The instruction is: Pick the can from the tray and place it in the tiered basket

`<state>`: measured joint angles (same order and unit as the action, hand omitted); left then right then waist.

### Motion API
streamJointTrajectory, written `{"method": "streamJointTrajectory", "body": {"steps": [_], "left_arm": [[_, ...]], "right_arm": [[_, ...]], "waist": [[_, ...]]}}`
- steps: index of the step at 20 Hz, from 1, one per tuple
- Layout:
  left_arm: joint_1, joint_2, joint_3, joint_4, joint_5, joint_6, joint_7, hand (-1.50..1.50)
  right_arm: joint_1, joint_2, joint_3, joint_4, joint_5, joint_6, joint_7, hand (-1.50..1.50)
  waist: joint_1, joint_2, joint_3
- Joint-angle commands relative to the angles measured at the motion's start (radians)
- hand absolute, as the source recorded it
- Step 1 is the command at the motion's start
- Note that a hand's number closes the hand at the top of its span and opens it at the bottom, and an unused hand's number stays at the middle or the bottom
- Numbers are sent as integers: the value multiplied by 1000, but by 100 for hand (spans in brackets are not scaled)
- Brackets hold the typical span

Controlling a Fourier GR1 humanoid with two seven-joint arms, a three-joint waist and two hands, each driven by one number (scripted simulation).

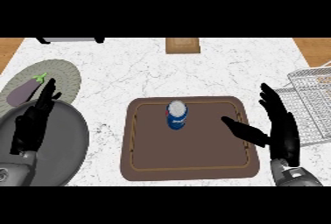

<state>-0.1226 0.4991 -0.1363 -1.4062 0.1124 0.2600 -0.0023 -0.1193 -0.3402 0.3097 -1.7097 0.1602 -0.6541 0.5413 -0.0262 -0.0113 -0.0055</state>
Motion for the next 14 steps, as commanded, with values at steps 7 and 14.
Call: {"method": "streamJointTrajectory", "body": {"steps": [7, 14], "left_arm": [[-44, -34, -52, -28, -50, 19, 48, 0], [-50, -46, -36, 16, -65, 14, 32, 0]], "right_arm": [[-304, -234, 108, -146, -1, 448, 648, -150], [-533, -116, 125, 13, 2, 508, 865, -150]], "waist": [[41, 6, -1], [41, 12, 3]]}}
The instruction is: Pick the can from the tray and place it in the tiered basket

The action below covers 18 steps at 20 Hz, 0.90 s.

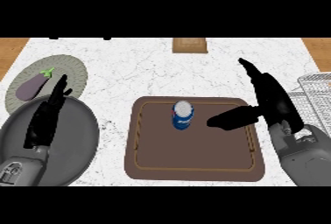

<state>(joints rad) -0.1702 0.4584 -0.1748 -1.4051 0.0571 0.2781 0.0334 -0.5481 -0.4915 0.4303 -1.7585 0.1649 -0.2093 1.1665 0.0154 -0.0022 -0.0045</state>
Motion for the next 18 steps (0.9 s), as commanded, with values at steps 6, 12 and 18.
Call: {"method": "streamJointTrajectory", "body": {"steps": [6, 12, 18], "left_arm": [[-24, 17, 19, -29, 14, -42, 35, 0], [20, -11, 11, -33, -8, -19, 20, 0], [30, -39, 4, -43, -45, 14, 12, 0]], "right_arm": [[-205, 132, 14, 198, -59, 98, 318, -150], [-232, 225, 89, 326, -13, 82, 320, -150], [-227, 238, 72, 387, -23, 123, 285, -150]], "waist": [[3, -1, 2], [-1, -2, 2], [-10, 1, 3]]}}
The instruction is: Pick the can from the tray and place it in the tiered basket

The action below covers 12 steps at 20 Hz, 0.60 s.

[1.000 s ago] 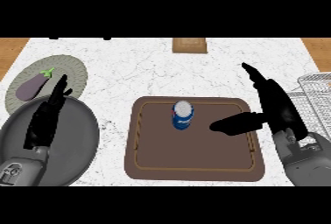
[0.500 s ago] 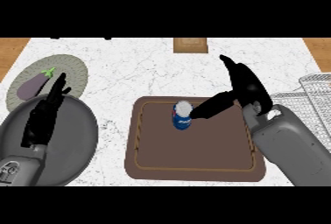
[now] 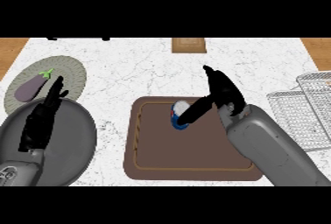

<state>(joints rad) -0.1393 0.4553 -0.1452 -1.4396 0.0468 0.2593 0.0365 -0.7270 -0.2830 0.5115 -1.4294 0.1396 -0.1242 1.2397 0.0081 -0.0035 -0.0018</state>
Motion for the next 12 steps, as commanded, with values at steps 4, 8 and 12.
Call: {"method": "streamJointTrajectory", "body": {"steps": [4, 8, 12], "left_arm": [[-89, -18, 25, 68, -12, 0, 38, 0], [63, -9, 15, -11, -13, -9, -34, 0], [-21, -5, 27, -1, -14, -17, 51, 0]], "right_arm": [[-41, 78, 45, 22, 52, 23, 247, -150], [-63, 56, 46, 53, 67, 72, 248, -150], [-34, 78, 82, 32, 124, 79, 248, -150]], "waist": [[-20, 1, 0], [-5, -7, -1], [-24, -7, 0]]}}
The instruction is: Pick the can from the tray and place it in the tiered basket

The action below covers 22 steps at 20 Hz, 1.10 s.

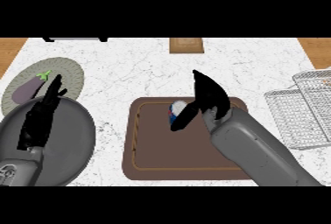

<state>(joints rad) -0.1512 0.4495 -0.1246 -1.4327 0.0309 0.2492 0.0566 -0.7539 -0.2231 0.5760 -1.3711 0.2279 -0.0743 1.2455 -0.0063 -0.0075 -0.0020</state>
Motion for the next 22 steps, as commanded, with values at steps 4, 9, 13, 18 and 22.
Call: {"method": "streamJointTrajectory", "body": {"steps": [4, 9, 13, 18, 22], "left_arm": [[-20, -28, -5, 8, -29, 17, 18, 0], [6, -21, 16, 19, -6, -23, -31, 0], [4, 15, 52, 11, 9, -52, -28, 0], [-22, -77, -9, 21, -63, 28, 2, 0], [4, -61, 5, -9, -57, 4, 5, 0]], "right_arm": [[-15, 36, -1, 3, 59, 43, 242, -150], [-38, 112, -39, 91, 73, 37, 242, -150], [21, 147, -16, 112, 133, 4, 220, -150], [42, 171, -33, 113, 158, 20, 216, -150], [49, 179, -75, 117, 166, 52, 200, -150]], "waist": [[-5, 1, 1], [9, 4, 1], [8, 4, 1], [-1, 4, 1], [2, 3, 1]]}}
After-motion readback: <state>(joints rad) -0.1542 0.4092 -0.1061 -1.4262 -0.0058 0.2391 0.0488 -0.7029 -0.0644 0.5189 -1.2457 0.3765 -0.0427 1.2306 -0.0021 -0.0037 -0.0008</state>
